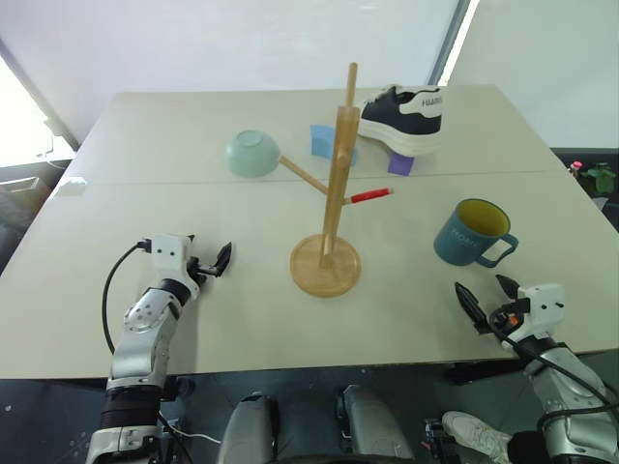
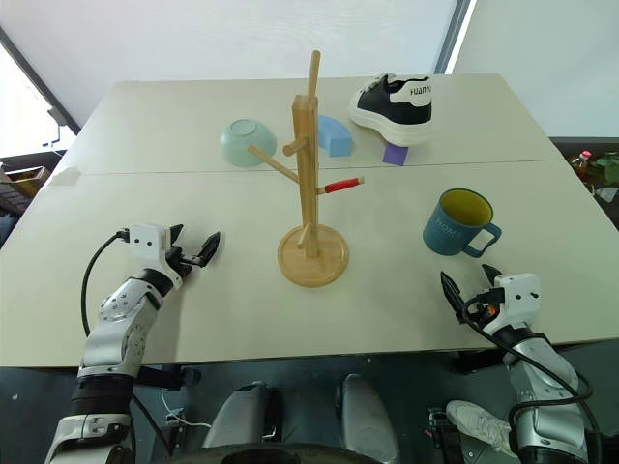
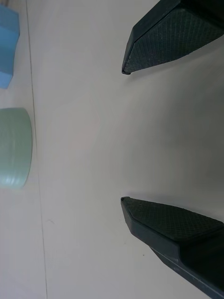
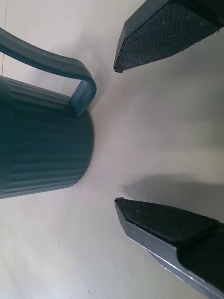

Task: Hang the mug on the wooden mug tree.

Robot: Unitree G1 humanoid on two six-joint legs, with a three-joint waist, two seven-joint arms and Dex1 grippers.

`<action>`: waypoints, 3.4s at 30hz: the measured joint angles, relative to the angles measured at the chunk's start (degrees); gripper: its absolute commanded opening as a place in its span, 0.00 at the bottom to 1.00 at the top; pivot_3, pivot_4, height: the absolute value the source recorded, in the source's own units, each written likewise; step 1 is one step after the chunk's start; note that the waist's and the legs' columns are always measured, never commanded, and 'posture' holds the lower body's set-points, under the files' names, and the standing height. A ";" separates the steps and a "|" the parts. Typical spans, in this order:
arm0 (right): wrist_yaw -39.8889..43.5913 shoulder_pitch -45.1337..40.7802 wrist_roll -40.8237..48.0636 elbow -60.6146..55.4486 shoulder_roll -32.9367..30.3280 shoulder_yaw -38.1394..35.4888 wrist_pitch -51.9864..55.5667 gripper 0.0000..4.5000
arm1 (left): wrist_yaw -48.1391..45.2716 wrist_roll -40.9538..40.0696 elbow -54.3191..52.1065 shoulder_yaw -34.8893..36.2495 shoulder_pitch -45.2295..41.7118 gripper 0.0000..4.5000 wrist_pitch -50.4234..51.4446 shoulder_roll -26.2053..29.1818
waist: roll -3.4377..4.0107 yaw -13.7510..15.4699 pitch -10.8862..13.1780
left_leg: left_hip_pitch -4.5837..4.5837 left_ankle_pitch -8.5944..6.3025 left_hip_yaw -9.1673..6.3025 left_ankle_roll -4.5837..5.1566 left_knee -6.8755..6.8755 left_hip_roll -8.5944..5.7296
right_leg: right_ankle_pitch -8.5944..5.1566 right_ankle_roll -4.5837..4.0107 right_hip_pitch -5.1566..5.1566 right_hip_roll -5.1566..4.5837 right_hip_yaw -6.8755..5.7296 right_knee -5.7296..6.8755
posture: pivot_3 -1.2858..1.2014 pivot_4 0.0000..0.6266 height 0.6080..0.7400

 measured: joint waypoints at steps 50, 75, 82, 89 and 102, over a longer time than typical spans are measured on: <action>-11.87 -6.28 -1.75 0.34 1.94 -5.03 -1.38 0.99 | -35.83 -13.64 -22.56 -16.48 10.52 1.00 5.34 9.97 | 0.04 -0.02 0.01 | -0.15 0.01 0.16 0.01 -0.45 -0.10 | -0.02 -0.02 -0.37 0.00 0.12 -0.24 | 0.52 0.24 1.00; -11.62 -11.55 -2.60 6.92 3.93 -2.12 -1.72 0.01 | -34.99 -12.09 -21.81 -17.61 11.21 1.00 2.96 9.41 | 0.06 -0.05 0.00 | -0.11 0.01 0.16 0.01 -0.45 -0.10 | -0.01 -0.01 -0.34 0.04 0.14 -0.15 | 0.52 0.24 1.00; -8.11 -6.96 -4.86 0.06 0.82 2.34 -0.74 0.01 | -34.71 -12.30 -22.64 -17.43 11.00 1.00 4.29 10.02 | 0.15 -0.03 0.00 | -0.10 0.01 0.17 0.01 -0.45 -0.10 | -0.01 0.00 -0.35 0.03 0.15 -0.13 | 0.52 0.24 1.00; 5.40 -4.76 -10.74 -21.01 -13.25 12.51 -0.75 0.01 | -34.78 -13.24 -22.53 -15.05 10.73 1.00 5.13 12.22 | 0.12 0.07 0.02 | -0.05 0.02 0.11 0.01 -0.30 -0.09 | -0.02 0.00 -0.31 0.15 0.09 -0.01 | 0.52 0.24 1.00; 12.64 -21.48 -8.45 -25.41 -18.58 14.18 5.91 0.01 | -33.31 -19.83 -23.22 -9.97 7.28 1.00 10.59 12.65 | -0.01 0.14 0.08 | -0.15 0.01 0.08 0.01 -0.03 -0.10 | -0.01 -0.01 -0.23 0.10 0.06 -0.02 | 0.52 0.24 1.00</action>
